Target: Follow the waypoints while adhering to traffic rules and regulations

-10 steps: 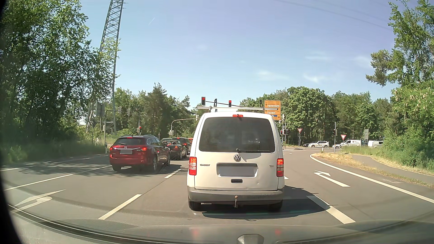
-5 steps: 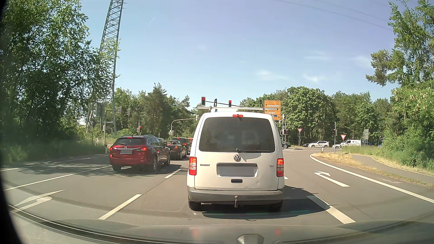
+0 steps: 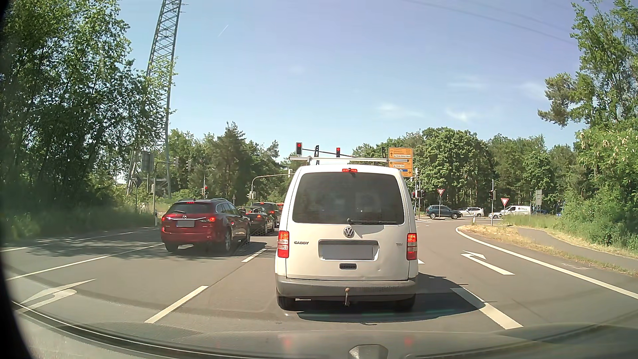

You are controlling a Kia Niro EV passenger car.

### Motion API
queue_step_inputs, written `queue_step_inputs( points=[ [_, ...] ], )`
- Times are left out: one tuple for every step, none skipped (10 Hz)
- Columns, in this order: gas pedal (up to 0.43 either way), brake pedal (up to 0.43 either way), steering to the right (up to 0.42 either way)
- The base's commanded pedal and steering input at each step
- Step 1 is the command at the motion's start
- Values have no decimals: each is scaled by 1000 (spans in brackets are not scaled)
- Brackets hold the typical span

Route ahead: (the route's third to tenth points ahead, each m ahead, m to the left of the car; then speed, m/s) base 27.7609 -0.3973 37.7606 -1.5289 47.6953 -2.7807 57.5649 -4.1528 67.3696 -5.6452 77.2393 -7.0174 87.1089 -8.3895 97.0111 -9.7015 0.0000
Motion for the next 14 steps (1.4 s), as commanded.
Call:
queue_step_inputs(
  points=[
    [0, 250, 7],
    [0, 250, 7],
    [0, 256, 7],
    [0, 250, 7],
    [0, 250, 6],
    [0, 250, 7],
    [0, 250, 7],
    [0, 250, 7],
    [0, 256, 7],
    [0, 250, 7],
    [0, 250, 7],
    [0, 250, 7],
    [0, 250, 7],
    [0, 250, 7]
  ],
)
